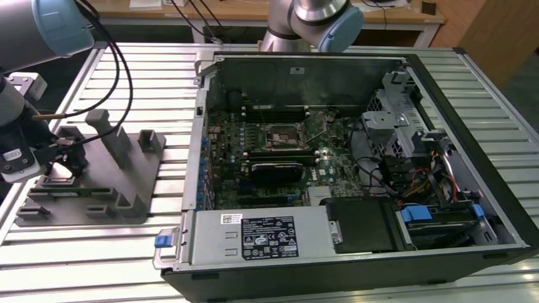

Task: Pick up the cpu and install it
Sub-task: 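Pick up the cpu and move it towards the insertion slot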

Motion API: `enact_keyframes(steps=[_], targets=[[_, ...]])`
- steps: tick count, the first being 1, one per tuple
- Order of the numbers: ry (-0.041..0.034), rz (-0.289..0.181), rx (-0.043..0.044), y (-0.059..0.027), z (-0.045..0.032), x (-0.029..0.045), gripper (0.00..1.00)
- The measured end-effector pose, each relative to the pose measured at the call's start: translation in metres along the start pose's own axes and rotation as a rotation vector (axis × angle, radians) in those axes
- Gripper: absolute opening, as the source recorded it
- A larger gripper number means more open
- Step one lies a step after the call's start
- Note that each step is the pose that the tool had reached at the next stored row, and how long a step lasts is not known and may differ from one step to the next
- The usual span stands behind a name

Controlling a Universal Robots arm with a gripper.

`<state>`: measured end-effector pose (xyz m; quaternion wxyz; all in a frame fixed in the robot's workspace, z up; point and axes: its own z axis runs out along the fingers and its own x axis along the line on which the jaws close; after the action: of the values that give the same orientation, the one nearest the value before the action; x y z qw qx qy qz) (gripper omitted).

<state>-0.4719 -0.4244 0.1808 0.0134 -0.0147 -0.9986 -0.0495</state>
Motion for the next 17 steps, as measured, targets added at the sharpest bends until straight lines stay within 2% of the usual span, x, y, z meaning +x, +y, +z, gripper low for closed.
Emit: enact_keyframes(steps=[2, 11, 17], targets=[[0.0000, 0.000, 0.0000, 0.0000, 0.0000, 0.0000, 0.55], [-0.0001, 0.000, -0.0001, 0.0000, 0.0001, 0.0000, 0.55], [-0.0001, 0.000, -0.0001, 0.0008, -0.0076, 0.0002, 0.55]])
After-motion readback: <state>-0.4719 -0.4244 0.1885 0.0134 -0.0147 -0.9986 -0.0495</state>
